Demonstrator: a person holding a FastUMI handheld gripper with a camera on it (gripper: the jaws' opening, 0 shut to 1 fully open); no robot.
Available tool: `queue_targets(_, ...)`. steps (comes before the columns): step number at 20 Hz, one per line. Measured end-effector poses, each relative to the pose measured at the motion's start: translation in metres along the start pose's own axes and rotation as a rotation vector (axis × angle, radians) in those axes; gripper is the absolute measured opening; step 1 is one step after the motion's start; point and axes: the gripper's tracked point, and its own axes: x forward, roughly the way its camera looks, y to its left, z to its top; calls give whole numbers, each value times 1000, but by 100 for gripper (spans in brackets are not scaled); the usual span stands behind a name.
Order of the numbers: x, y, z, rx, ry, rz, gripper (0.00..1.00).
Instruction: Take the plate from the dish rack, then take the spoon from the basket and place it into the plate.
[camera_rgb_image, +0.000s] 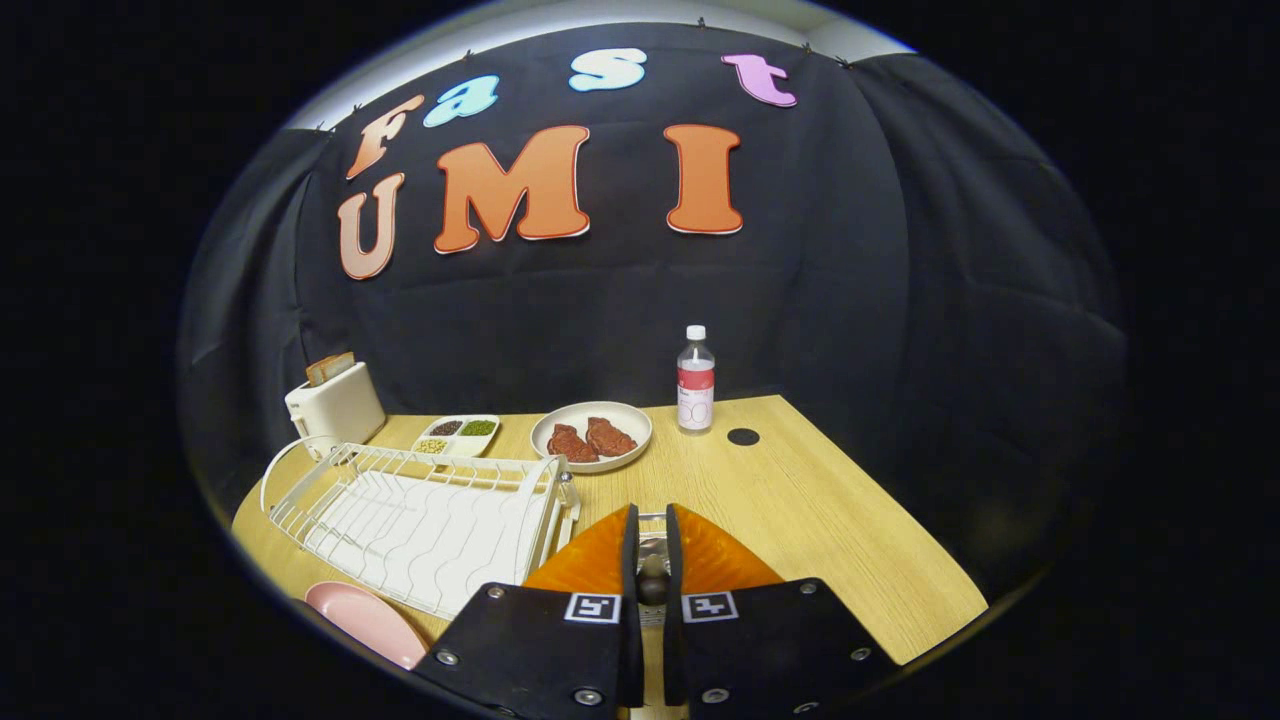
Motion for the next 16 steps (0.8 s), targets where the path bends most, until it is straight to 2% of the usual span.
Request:
queue_targets(8,-26,6,33,-1,-45,-49,8)
queue_targets(16,-81,60,50,20,-96,-27,8)
